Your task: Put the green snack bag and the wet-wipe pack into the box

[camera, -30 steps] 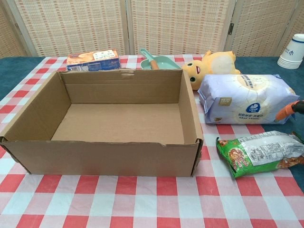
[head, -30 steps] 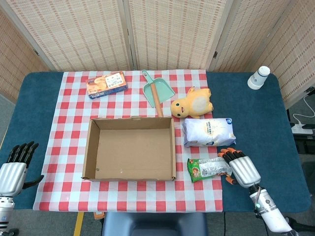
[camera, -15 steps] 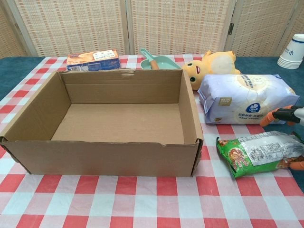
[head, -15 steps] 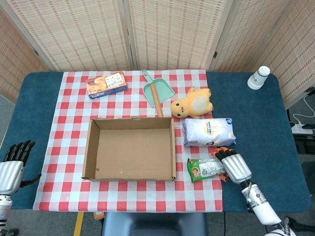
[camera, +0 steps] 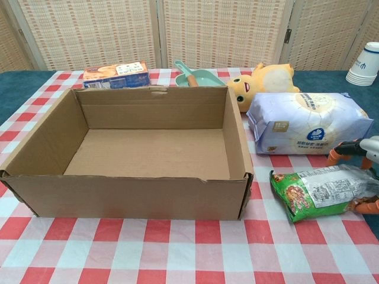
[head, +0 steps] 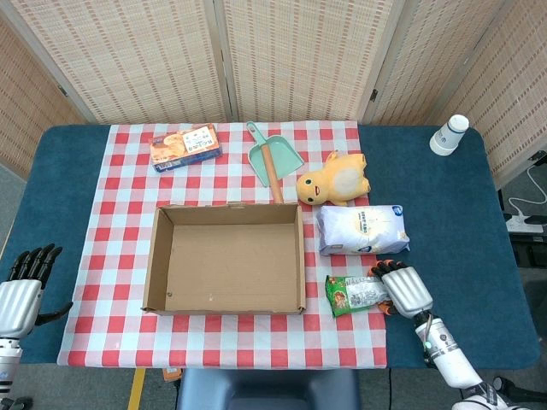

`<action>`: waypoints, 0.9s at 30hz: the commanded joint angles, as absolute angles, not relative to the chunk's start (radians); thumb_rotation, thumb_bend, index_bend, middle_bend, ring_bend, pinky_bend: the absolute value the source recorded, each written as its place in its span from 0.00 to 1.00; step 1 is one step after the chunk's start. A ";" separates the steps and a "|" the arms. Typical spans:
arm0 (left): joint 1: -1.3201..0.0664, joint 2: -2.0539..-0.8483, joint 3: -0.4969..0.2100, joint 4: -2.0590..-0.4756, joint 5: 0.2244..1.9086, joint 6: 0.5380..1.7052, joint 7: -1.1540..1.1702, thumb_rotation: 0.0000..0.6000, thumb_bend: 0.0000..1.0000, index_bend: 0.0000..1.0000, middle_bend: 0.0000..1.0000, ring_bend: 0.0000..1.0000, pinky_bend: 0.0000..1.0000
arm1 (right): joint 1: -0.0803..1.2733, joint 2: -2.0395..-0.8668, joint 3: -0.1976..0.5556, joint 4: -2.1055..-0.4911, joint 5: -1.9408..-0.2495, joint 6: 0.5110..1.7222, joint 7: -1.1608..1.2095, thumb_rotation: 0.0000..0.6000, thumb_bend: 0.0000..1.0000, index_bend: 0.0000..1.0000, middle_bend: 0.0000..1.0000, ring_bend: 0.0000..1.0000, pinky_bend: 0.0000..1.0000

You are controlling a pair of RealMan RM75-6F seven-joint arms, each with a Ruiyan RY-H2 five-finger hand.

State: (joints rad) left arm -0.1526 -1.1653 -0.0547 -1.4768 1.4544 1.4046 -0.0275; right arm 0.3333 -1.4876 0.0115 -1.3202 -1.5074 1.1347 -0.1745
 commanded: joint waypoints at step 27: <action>-0.153 -1.162 -0.053 -1.487 1.442 1.394 -0.010 1.00 0.17 0.00 0.00 0.00 0.04 | 0.348 -1.290 0.071 -1.685 -1.755 1.434 -0.328 1.00 0.28 0.79 0.60 0.61 0.77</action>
